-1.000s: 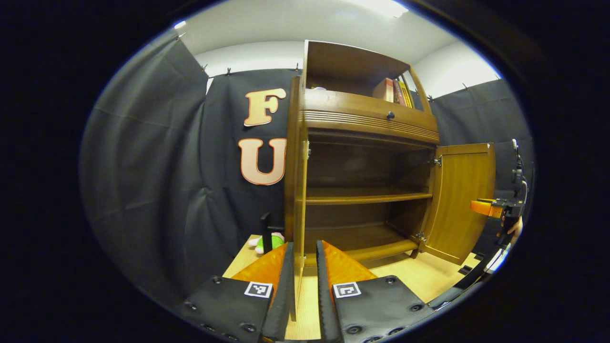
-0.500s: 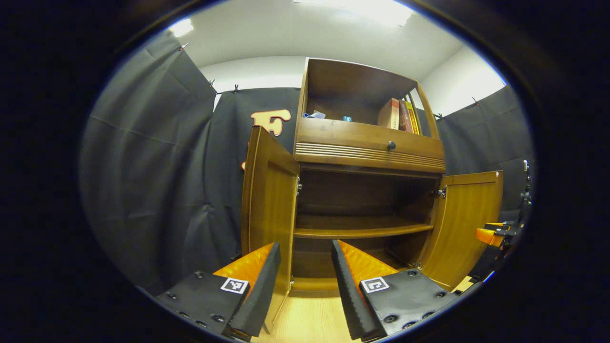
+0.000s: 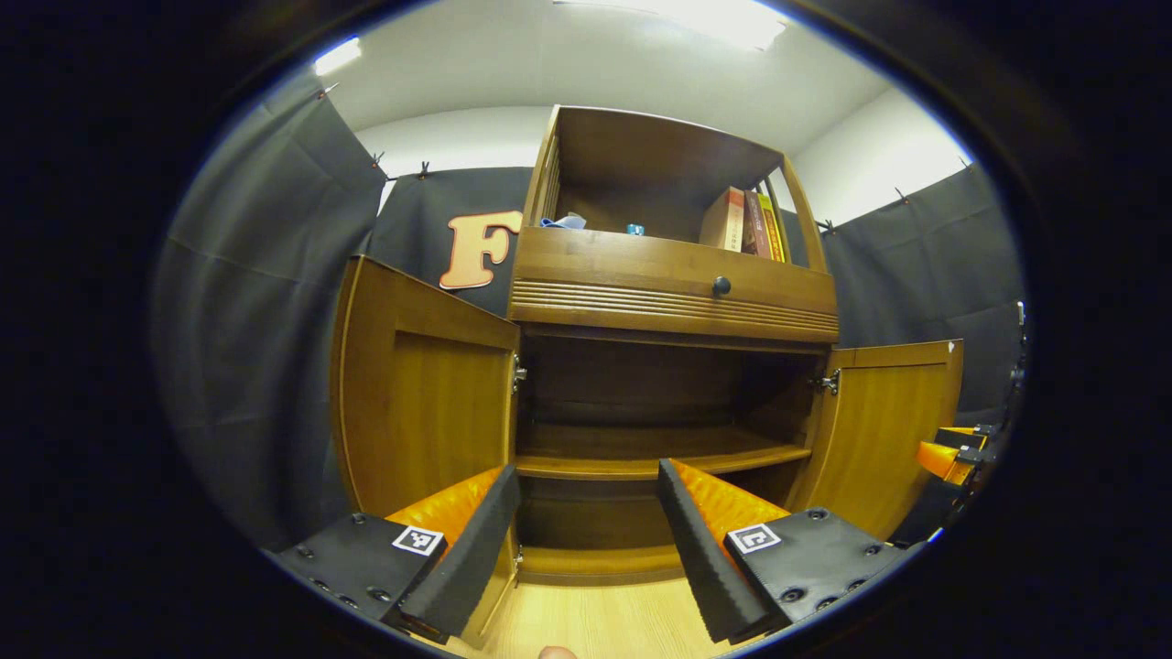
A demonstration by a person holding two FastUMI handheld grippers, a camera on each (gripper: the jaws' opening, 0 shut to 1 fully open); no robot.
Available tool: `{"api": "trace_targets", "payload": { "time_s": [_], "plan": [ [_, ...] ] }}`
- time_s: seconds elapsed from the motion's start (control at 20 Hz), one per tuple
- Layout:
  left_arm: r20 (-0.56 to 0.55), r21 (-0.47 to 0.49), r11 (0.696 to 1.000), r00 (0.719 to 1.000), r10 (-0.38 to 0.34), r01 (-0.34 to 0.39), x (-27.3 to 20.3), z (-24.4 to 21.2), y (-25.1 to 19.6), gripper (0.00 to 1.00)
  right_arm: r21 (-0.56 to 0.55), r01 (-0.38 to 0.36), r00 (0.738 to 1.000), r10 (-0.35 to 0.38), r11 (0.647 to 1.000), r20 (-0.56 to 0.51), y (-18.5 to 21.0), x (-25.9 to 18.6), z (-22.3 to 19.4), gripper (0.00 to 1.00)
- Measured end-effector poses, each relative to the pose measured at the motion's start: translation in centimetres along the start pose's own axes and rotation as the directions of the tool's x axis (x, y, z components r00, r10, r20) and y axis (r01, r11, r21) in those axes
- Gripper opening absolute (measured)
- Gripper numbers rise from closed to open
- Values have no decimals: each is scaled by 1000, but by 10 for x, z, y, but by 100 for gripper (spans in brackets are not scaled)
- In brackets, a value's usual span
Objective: Open the right door of the double-door shoe cabinet with the right hand, and open the left door with the left hand.
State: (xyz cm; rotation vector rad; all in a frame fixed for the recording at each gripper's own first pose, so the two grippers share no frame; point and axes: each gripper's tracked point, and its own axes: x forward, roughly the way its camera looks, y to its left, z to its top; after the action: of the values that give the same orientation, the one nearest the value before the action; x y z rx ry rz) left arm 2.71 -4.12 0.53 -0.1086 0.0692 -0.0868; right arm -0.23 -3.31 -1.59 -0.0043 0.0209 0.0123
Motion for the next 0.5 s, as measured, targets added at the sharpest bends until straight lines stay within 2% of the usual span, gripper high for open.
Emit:
{"api": "trace_targets", "payload": {
  "time_s": [0.1, 0.5],
  "plan": [
    [8, -5, 1000, 1000, 1, -1, 5, 4, -2, 97, 8, 3, 1000, -3, 1000, -2, -2, 0, 1, 91],
    [18, 10, 1000, 1000, -7, 6, 21, 5, -9, 96, 26, 32, 999, -31, 999, -14, -15, 1, 0, 91]
  ]
}}
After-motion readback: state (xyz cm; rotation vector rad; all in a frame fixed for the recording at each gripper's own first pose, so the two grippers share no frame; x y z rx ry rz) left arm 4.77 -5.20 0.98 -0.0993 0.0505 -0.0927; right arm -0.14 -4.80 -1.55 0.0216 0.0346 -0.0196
